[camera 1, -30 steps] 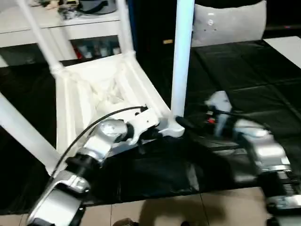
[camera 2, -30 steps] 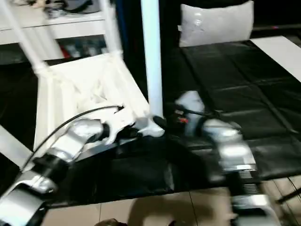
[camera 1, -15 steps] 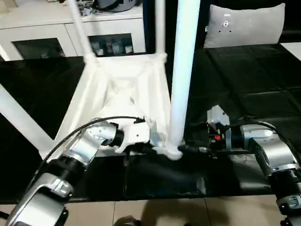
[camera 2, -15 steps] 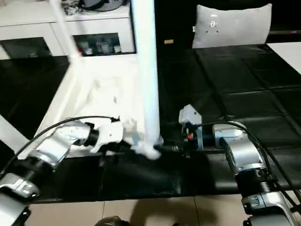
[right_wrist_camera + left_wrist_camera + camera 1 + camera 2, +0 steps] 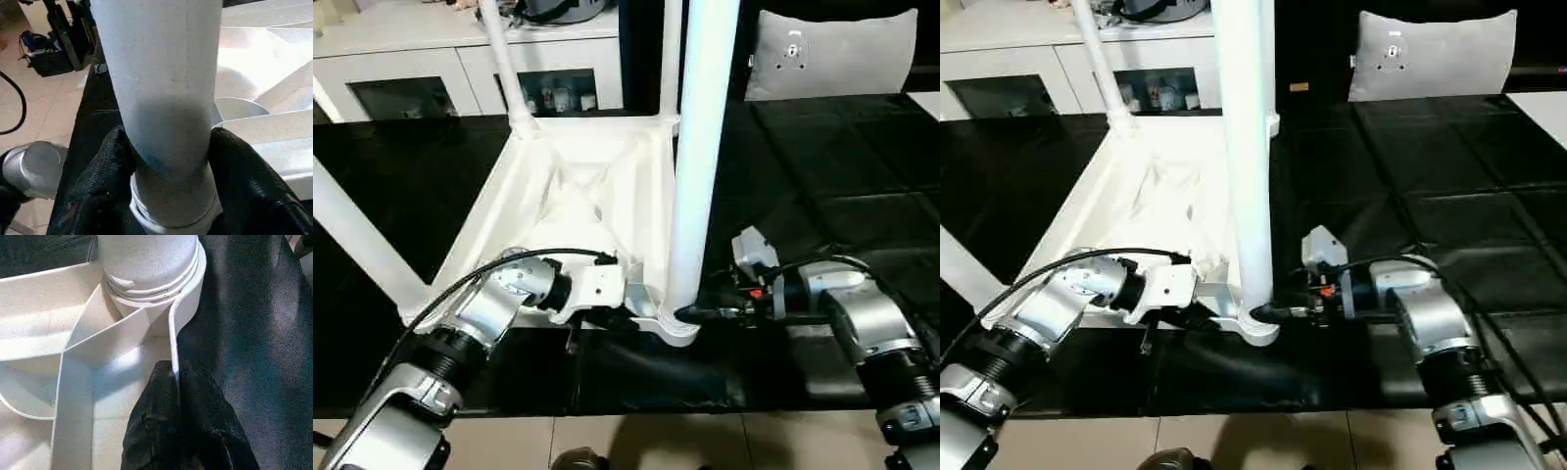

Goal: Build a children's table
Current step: Rotate leg to tighten

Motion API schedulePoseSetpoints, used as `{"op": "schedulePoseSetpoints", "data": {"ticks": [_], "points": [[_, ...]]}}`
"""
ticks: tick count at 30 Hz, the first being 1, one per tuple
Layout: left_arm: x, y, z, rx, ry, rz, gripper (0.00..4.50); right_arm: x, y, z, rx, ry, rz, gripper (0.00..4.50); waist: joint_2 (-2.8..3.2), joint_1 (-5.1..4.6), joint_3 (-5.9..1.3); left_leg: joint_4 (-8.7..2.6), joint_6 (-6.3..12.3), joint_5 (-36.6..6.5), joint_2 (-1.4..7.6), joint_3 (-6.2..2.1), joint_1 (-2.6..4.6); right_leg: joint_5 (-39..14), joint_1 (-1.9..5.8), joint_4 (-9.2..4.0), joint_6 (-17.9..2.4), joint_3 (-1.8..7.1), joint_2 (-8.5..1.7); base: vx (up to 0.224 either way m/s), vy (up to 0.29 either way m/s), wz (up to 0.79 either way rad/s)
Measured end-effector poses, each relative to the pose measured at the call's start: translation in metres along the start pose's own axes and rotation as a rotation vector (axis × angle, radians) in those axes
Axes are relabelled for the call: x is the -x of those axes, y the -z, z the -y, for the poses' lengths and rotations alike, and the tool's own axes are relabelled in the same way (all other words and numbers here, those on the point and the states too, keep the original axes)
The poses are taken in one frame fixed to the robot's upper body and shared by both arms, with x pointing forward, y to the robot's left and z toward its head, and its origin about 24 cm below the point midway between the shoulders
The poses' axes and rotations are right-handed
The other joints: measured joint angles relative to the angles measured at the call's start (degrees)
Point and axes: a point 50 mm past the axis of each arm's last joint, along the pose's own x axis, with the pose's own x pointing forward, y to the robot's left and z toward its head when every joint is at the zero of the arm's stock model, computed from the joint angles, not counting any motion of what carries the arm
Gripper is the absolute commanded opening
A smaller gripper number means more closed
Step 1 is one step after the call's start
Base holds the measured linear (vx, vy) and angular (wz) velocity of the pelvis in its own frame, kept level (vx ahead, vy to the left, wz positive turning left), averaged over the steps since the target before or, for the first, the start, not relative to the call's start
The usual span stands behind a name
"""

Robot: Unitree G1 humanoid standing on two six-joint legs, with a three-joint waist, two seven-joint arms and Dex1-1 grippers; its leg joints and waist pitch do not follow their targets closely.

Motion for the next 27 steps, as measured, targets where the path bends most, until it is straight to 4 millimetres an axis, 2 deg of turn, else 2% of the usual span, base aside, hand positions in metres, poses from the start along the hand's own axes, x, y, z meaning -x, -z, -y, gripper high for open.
{"op": "schedulePoseSetpoints", "data": {"ticks": [4, 11, 14, 16, 19, 22, 24, 27], "points": [[0.000, -0.001, 0.001, 0.005, 0.002, 0.001, 0.00, 0.000, 0.000, 0.000, -0.009, -0.006, 0.002, 1.94, -0.01, -0.01, -0.01, 0.00, 0.00, 0.00, 0.00, 0.00, 0.00, 0.00, 0.00, 0.00, 0.00, 0.00, 0.00, 0.000, 0.000, 0.00], [-0.002, -0.002, 0.002, 0.057, -0.005, 0.023, 0.00, -0.003, 0.001, -0.004, -0.041, -0.005, 0.022, 1.91, -0.02, -0.03, -0.02, 0.00, 0.00, 0.00, 0.01, 0.02, 0.01, -0.01, 0.00, 0.00, 0.01, 0.00, 0.00, 0.000, 0.000, 0.00], [-0.002, 0.000, -0.003, 0.155, -0.065, 0.013, 0.00, -0.009, 0.001, -0.002, -0.071, 0.111, 0.032, 1.91, -0.06, -0.39, -0.12, 0.00, -0.09, 0.04, 0.02, 0.06, 0.14, 0.04, 0.04, 0.03, -0.01, 0.07, 0.00, 0.000, 0.000, 0.00], [-0.003, 0.002, -0.008, 0.207, -0.128, 0.003, 0.00, -0.014, 0.001, 0.002, -0.093, 0.208, 0.039, 1.91, -0.07, -1.49, -0.14, 0.00, -0.47, -0.07, 0.02, 0.08, 0.28, 0.07, 0.13, 0.00, 0.00, 0.07, 0.01, 0.000, 0.000, 0.00], [-0.012, 0.000, -0.020, 0.294, -0.258, -0.004, 0.00, -0.023, 0.000, 0.014, -0.150, 0.427, 0.063, 1.90, -0.07, -3.64, -0.12, 0.00, -0.56, -0.01, 0.03, 0.08, 0.51, 0.08, 0.32, -0.20, 0.02, -0.04, 0.01, 0.000, 0.000, 0.00], [-0.027, -0.006, -0.032, 0.377, -0.388, -0.009, 0.00, -0.035, -0.006, 0.026, -0.209, 0.656, 0.067, 1.90, 0.09, -6.28, 0.00, -0.03, -0.57, -0.03, 0.29, -0.05, 0.96, 0.12, 1.14, -0.96, 0.08, -0.69, 0.07, 0.000, 0.000, 0.00], [-0.037, -0.013, -0.041, 0.410, -0.466, -0.019, 0.00, -0.042, -0.009, 0.034, -0.257, 0.806, 0.085, 1.90, 0.24, -7.82, 0.08, -0.07, -0.56, -0.04, 0.40, -0.14, 0.95, 0.14, 1.41, -1.38, 0.13, -1.01, 0.07, 0.000, 0.000, 0.00], [-0.044, -0.018, -0.043, 0.409, -0.512, -0.021, 0.00, -0.046, -0.011, 0.038, -0.261, 0.889, 0.101, 1.90, 0.26, -8.89, 0.10, -0.10, -0.47, -0.16, 0.34, -0.17, 0.94, 0.19, 1.50, -1.46, 0.20, -0.99, 0.06, 0.000, 0.000, 0.00]]}}
